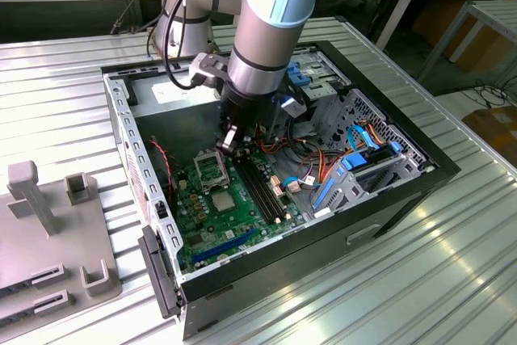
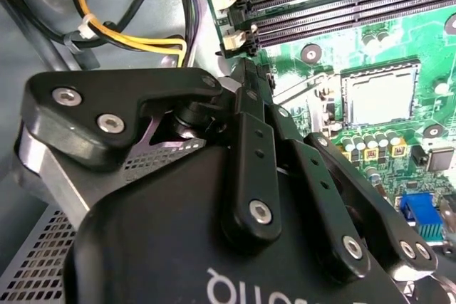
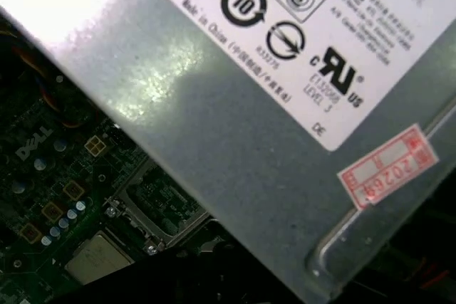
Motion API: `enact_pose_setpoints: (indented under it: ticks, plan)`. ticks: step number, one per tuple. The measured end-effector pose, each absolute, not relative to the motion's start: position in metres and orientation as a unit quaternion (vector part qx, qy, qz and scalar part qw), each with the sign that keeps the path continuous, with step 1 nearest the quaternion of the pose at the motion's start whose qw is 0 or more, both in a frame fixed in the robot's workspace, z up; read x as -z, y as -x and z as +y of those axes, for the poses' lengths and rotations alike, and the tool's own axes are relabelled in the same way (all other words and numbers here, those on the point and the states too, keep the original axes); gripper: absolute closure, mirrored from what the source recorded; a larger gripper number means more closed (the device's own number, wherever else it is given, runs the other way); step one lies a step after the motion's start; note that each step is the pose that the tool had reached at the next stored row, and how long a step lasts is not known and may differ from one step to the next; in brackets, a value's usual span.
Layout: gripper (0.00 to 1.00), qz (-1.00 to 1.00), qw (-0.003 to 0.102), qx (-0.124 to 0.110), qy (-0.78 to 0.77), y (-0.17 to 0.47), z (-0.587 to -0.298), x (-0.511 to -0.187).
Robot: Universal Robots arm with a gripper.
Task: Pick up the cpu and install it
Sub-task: 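Close the cpu cover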
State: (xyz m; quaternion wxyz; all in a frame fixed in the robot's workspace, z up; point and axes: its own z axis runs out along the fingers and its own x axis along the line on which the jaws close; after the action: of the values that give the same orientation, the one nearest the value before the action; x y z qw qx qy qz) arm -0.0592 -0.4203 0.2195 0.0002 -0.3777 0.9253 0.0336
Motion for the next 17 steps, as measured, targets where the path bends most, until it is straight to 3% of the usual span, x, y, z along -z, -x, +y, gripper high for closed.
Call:
enact_pose_setpoints:
  ticks: [17]
  plan:
    - [0.89, 0.923, -0.003, -0.027, 0.383, 0.0595, -0.4203, -0.2273]
